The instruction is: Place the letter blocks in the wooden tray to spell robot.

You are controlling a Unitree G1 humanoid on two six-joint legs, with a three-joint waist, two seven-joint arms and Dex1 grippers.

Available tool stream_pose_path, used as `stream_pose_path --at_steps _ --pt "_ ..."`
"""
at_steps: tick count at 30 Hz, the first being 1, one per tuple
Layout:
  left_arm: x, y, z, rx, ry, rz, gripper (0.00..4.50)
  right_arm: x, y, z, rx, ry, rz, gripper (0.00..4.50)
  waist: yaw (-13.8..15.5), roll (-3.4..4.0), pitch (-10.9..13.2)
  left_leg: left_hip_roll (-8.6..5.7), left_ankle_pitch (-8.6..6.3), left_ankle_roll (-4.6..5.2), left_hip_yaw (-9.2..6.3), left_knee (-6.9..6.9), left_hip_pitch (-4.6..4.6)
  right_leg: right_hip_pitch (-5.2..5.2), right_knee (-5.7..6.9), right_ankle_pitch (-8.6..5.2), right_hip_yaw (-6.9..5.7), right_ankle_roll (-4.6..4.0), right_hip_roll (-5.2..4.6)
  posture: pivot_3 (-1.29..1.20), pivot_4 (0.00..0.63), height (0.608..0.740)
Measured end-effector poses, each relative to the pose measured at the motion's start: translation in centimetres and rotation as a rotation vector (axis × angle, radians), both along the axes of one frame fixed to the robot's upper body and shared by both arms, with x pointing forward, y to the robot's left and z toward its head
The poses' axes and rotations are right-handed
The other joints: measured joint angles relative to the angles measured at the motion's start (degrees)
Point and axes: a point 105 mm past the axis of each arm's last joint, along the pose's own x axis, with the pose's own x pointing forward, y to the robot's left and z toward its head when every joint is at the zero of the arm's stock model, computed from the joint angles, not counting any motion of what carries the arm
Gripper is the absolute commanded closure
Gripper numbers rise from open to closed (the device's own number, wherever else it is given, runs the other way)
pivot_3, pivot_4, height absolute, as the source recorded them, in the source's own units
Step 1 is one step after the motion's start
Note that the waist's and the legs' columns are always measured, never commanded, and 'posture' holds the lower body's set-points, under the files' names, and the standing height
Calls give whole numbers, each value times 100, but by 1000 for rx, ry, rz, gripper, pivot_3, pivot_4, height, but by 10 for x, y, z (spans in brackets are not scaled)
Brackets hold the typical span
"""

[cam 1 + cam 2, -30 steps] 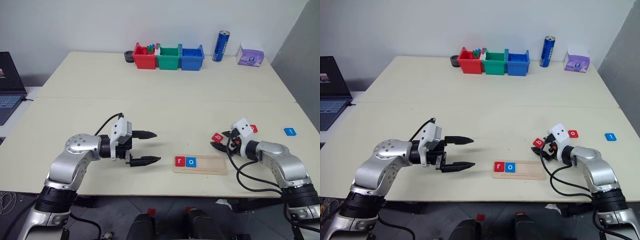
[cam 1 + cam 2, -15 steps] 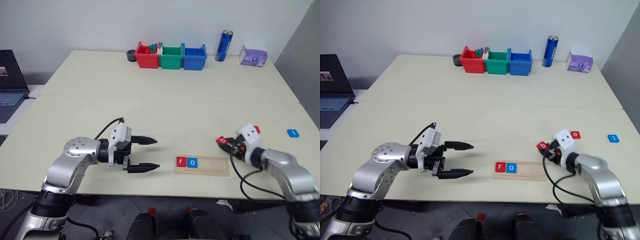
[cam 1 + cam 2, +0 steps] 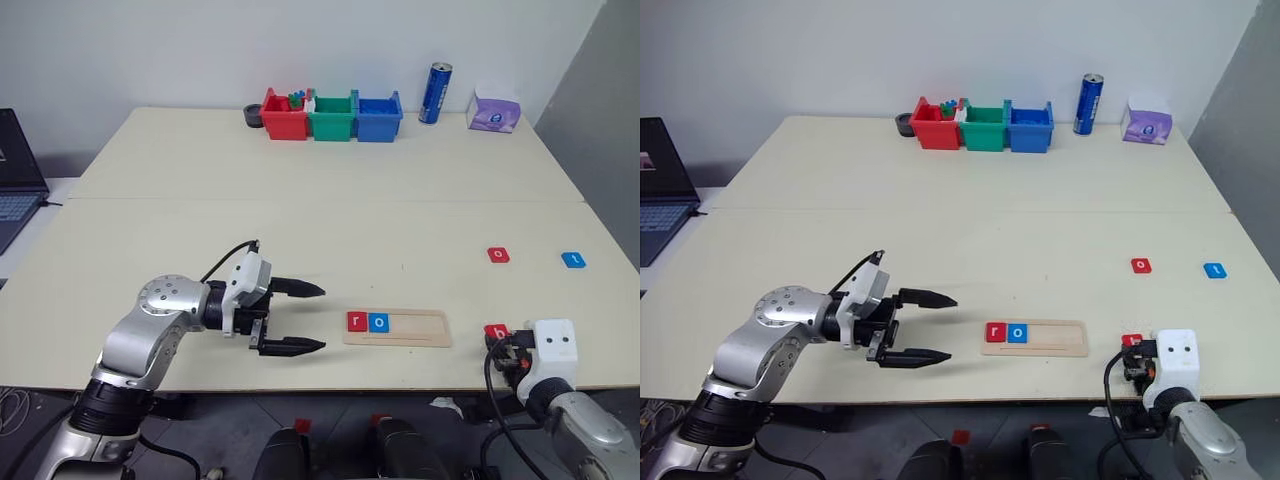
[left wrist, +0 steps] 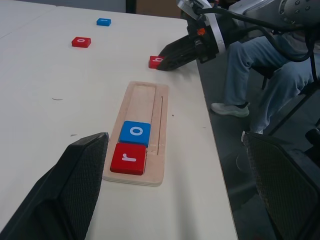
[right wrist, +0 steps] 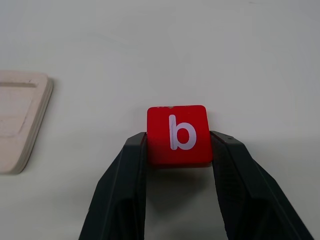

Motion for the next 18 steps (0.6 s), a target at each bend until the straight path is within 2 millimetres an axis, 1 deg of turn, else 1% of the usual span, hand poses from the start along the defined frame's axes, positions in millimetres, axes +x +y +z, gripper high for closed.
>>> stream_pose_path --at_steps 1,4,7,8,10,12,13,15,17,18 --pt "0 0 -1 -1 1 1 0 2 0 0 7 -5 -18 3047 2 1 0 0 0 0 -1 -3 -1 0 0 -4 0 -7 0 0 150 740" --pt "1 -2 -1 -3 3 -1 0 6 0 0 21 -13 -47 2007 7 1 0 0 -1 0 -3 -6 -8 -2 -1 -9 -2 -14 0 0 150 740" --pt "2 -4 -1 -5 -1 3 0 10 -2 5 29 -30 -54 980 3 1 0 0 -1 0 -2 -7 -8 -2 -2 -10 0 -14 0 0 150 740" --pt "3 -5 -1 -8 -2 4 0 11 -3 7 30 -36 -59 512 3 1 0 -1 -1 0 -2 -6 -8 -2 -2 -10 0 -14 -1 0 150 740" --pt "3 -5 -2 -8 -3 9 0 15 -7 14 24 -56 -54 14 2 1 1 -1 -1 0 -2 -5 -8 -2 -2 -9 0 -13 0 0 150 740" --pt "4 -6 -2 -11 -5 19 0 23 -13 31 -13 -100 -5 14 1 4 2 -5 -1 0 -1 -4 -2 -1 -1 -6 -1 -8 -1 0 150 740" --pt "5 -6 -2 -11 -6 22 0 26 -15 43 -46 -123 59 14 1 4 2 -7 -1 1 0 -3 -2 -1 -2 -5 -1 -6 -1 0 150 740" --pt "5 -6 -2 -11 -6 24 0 29 -12 58 -98 -141 192 14 0 3 2 -8 -1 1 5 -3 -3 1 -5 -5 -5 -5 0 0 150 740" --pt "6 -6 -2 -12 -11 34 0 26 -4 62 -157 -85 399 14 1 5 3 -10 -1 2 8 -4 -4 1 -6 -5 -6 -5 0 0 150 740" --pt "7 -7 -2 -12 -14 39 0 24 -2 62 -178 -56 475 14 2 4 4 -10 -1 2 6 -4 -5 2 -7 -5 -7 -6 1 0 150 740"
